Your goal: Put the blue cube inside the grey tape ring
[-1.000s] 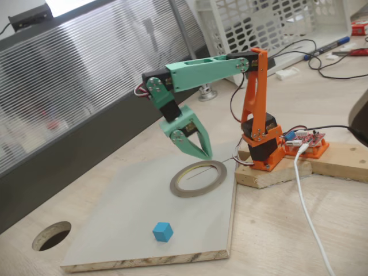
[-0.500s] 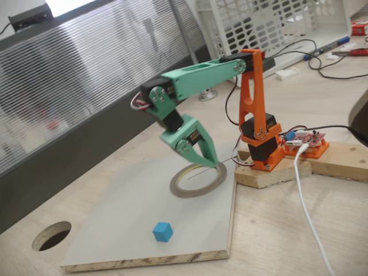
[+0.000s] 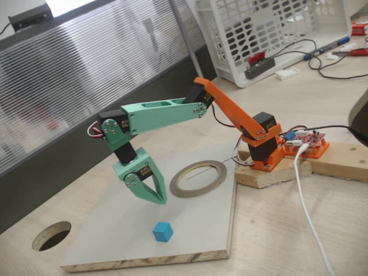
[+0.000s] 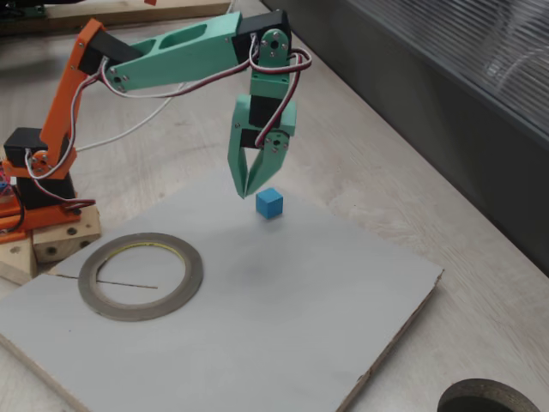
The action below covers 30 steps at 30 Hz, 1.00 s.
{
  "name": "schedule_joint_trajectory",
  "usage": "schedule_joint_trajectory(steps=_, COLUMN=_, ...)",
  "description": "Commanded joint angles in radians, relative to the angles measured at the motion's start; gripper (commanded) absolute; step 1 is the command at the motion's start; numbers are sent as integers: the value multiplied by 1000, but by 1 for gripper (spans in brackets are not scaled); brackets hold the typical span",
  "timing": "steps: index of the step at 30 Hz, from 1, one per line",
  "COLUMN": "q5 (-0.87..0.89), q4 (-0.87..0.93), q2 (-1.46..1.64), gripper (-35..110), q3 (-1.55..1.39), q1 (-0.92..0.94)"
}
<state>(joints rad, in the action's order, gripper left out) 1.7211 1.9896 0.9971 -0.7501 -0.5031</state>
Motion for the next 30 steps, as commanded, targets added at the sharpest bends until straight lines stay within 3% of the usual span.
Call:
schedule_joint_trajectory(steps=1, q5=15, q4=20, q2=2, gripper=0, q3=40, q1=11)
schedule_joint_trajectory(steps=30, q5=15, q4=20, q2=17, gripper=0, q3=40, q1=-94)
